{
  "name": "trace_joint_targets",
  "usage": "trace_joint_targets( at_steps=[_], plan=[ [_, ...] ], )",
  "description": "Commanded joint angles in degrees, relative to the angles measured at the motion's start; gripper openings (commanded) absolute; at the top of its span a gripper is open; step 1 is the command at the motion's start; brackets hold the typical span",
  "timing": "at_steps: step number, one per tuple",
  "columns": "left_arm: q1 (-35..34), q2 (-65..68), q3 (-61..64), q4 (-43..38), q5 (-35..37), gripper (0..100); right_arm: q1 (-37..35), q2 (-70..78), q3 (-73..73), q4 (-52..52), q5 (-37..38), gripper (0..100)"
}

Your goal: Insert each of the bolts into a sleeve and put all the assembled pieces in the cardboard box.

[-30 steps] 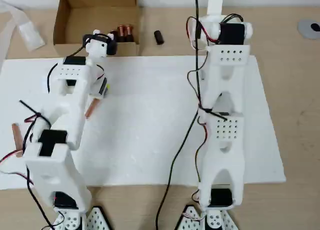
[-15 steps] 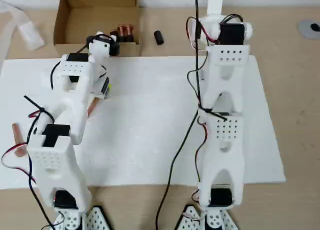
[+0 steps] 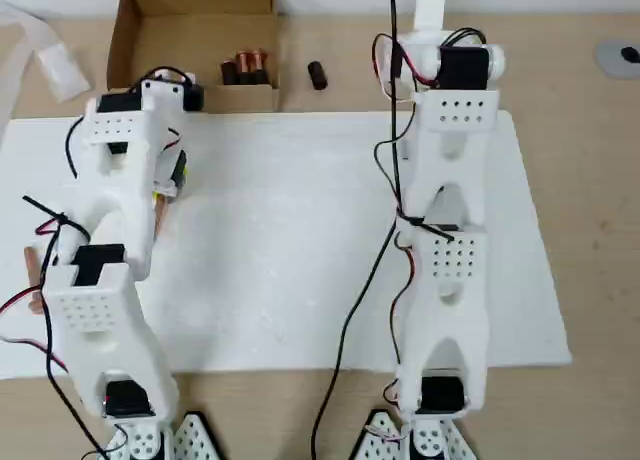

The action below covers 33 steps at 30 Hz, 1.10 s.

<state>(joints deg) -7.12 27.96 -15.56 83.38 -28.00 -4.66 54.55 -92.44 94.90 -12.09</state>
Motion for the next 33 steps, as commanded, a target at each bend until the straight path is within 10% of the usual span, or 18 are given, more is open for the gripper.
trace_joint_targets(
  at_steps=[1, 12, 24, 33],
  plan=[
    [0.0, -0.75, -7.82, 3.96, 0.44, 1, -1.98, -5.05, -2.86, 2.02, 0.09, 27.2],
    [0.09, -8.57, -33.41, 17.05, 10.2, 1, -2.86, -5.32, 11.12, 7.74, -0.09, 27.1],
    [-0.26, -35.38, -22.86, 17.05, 19.34, 1, -9.98, -31.96, 57.71, 7.56, 0.53, 27.3],
    [-0.62, -52.97, -10.29, 16.97, 28.66, 1, -11.65, -33.1, 62.29, 7.38, 12.57, 27.4]
  ],
)
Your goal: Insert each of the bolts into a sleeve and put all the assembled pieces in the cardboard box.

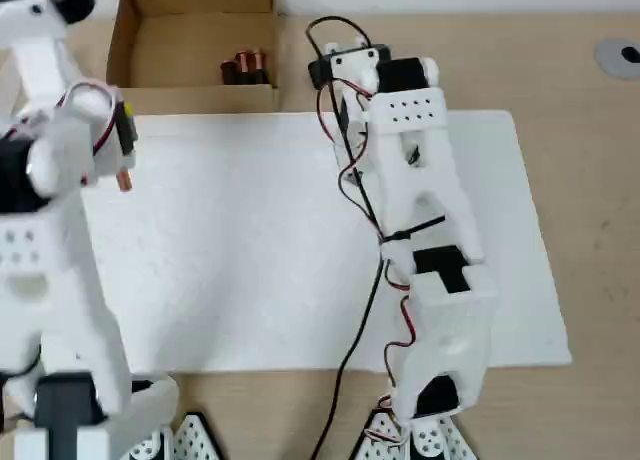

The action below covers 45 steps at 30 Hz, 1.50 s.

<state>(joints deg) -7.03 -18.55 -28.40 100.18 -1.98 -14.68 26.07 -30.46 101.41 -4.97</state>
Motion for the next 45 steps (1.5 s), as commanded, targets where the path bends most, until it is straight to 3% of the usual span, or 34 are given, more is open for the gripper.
trace_joint_targets(
  at_steps=[1, 5, 8, 17, 20, 31, 37, 45],
  plan=[
    [-1.76, -8.48, 4.22, 0.18, 3.69, 1, -1.63, -4.62, 0.31, 0.88, 8.09, 27.4],
    [-6.68, -17.63, 10.9, -0.26, 6.68, 1, 0.04, -4.62, 0.13, 0.7, 19.34, 27.4],
    [-8.97, -23.69, 19.52, -1.76, 6.51, 1, 4.62, -4.62, 0.13, 0.7, 32.53, 27.2],
    [-8.79, -38.64, 42.46, -12.75, 4.75, 1, 16.31, -4.62, 1.01, -0.7, 70.51, 27.2],
    [-8.79, -41.89, 46.59, -16.0, 3.52, 1, 17.19, -4.62, 1.45, -1.67, 78.15, 27.1],
    [-8.7, -46.64, 53.45, -22.77, 2.81, 1, 17.54, -1.1, 2.24, -1.93, 89.49, 27.1],
    [-8.7, -48.84, 55.47, -26.64, 2.81, 1, 18.07, 6.02, 1.71, -8.09, 89.67, 27.1],
    [-8.7, -49.19, 56.44, -27.16, 2.81, 1, 19.74, 16.4, -7.43, -8.09, 89.76, 27.1]
  ],
)
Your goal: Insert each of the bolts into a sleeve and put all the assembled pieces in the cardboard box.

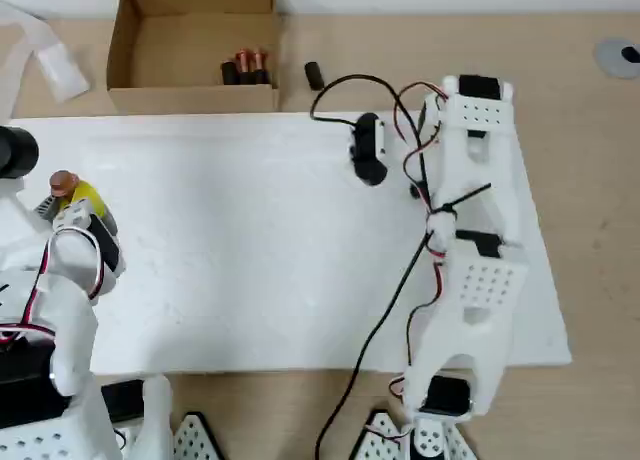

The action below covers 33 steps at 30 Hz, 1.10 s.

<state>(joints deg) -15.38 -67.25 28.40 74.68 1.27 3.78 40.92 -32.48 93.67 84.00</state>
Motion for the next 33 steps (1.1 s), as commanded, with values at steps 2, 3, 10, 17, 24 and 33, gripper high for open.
trace_joint_targets(
  at_steps=[2, 3, 10, 17, 24, 33],
  plan=[
    [-0.35, -0.48, -0.35, -1.67, -0.44, 1, 1.54, 3.74, -8.13, -0.18, 0.79, 27.1],
    [-0.35, -0.48, -0.35, -1.67, -0.44, 1, 1.63, 4.7, -9.27, -0.18, 0.79, 27.1],
    [-0.35, -0.4, -0.35, -1.67, -0.44, 1, 1.63, 8.66, -12.44, 0.0, 0.79, 27.0],
    [-0.35, -0.48, -0.35, -1.67, -0.44, 1, 1.54, 10.15, -12.53, 2.73, 0.97, 27.0],
    [-0.35, -0.48, -0.79, -1.67, -0.44, 1, -0.04, 11.47, -12.53, 6.59, 0.97, 22.1],
    [-0.53, -0.57, -0.79, -1.32, -0.44, 1, -1.54, 11.56, -12.62, 7.3, -2.73, 0.9]
  ],
)
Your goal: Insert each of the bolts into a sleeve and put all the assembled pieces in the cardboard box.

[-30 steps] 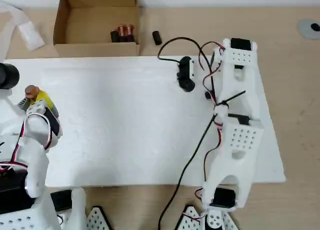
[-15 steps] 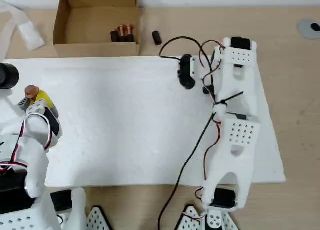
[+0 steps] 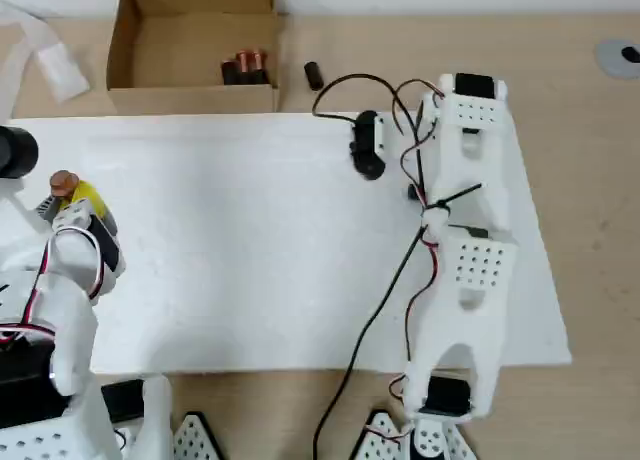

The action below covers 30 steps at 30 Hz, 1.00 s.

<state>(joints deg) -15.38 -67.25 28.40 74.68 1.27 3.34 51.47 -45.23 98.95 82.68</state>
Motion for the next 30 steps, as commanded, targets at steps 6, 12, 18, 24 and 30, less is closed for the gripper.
trace_joint_targets(
  at_steps=[6, 12, 18, 24, 30],
  plan=[
    [-0.44, -0.57, -0.79, -1.32, -0.44, 1, -0.92, 0.84, 0.04, 2.11, -2.81, 0.9],
    [-0.44, -0.57, -0.88, -1.49, -0.44, 1, -0.75, 0.48, -5.41, 3.34, -7.03, 0.9],
    [0.62, -0.57, -3.34, -1.41, -0.09, 1, -2.33, -6.73, -13.41, 3.6, -19.6, 1.0],
    [7.12, -0.57, -3.16, -0.44, -0.09, 1, -7.08, -23.96, -5.41, 3.6, -33.14, 1.0],
    [11.08, -0.57, -3.16, -0.97, -0.09, 1, -16.31, -50.59, 12.26, 3.6, -52.84, 1.0]
  ],
)
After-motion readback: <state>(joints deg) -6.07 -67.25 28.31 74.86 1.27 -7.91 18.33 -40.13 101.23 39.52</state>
